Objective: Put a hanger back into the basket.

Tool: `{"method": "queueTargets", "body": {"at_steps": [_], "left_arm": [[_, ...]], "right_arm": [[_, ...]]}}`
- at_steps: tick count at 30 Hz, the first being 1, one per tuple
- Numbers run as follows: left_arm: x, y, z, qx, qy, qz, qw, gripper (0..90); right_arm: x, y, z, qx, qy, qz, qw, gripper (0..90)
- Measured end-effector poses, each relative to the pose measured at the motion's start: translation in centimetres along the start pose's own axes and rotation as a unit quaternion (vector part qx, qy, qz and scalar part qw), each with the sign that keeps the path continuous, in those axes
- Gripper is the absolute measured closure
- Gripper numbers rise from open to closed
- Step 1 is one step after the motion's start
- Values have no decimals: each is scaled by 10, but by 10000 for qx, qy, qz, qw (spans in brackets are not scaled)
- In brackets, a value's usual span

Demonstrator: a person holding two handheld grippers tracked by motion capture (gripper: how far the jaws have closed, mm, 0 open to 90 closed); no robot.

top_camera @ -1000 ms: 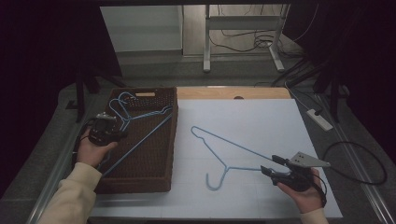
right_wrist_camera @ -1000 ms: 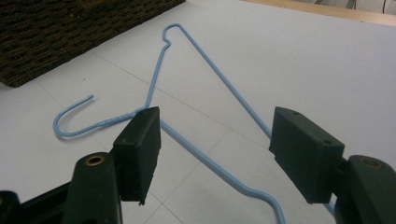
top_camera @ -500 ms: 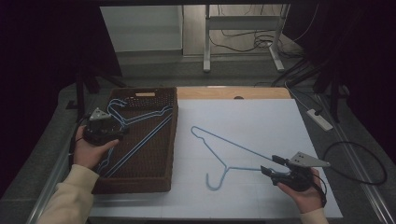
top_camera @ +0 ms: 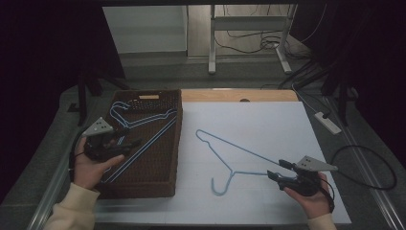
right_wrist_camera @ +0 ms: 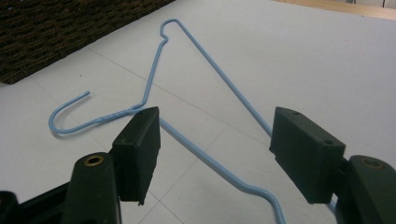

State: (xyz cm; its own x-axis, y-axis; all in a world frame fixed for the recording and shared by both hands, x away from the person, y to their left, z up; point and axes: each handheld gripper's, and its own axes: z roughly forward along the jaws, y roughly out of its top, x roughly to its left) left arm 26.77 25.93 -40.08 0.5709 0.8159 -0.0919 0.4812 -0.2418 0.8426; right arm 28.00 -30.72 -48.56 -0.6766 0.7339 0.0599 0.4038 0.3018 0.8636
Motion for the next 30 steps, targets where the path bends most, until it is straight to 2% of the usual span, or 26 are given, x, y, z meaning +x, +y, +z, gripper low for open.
{"method": "queueTargets", "body": {"at_steps": [5,10,16,19,30], "left_arm": [[-24,-7,-1,-233,-300,-14,9993,357],[-37,-17,3,-237,-390,17,9990,348],[-41,-28,8,-279,-437,-82,9986,345],[-43,-33,11,-281,-381,-85,9988,343],[-50,-38,13,-279,-401,12,9988,341]], "right_arm": [[0,0,0,3,1,8,10000,342],[-1,0,0,0,-8,3,10000,342],[-2,1,0,10,-7,5,10000,342],[-3,1,0,42,-16,-23,10000,342],[-2,2,2,112,-89,-101,9998,340]]}}
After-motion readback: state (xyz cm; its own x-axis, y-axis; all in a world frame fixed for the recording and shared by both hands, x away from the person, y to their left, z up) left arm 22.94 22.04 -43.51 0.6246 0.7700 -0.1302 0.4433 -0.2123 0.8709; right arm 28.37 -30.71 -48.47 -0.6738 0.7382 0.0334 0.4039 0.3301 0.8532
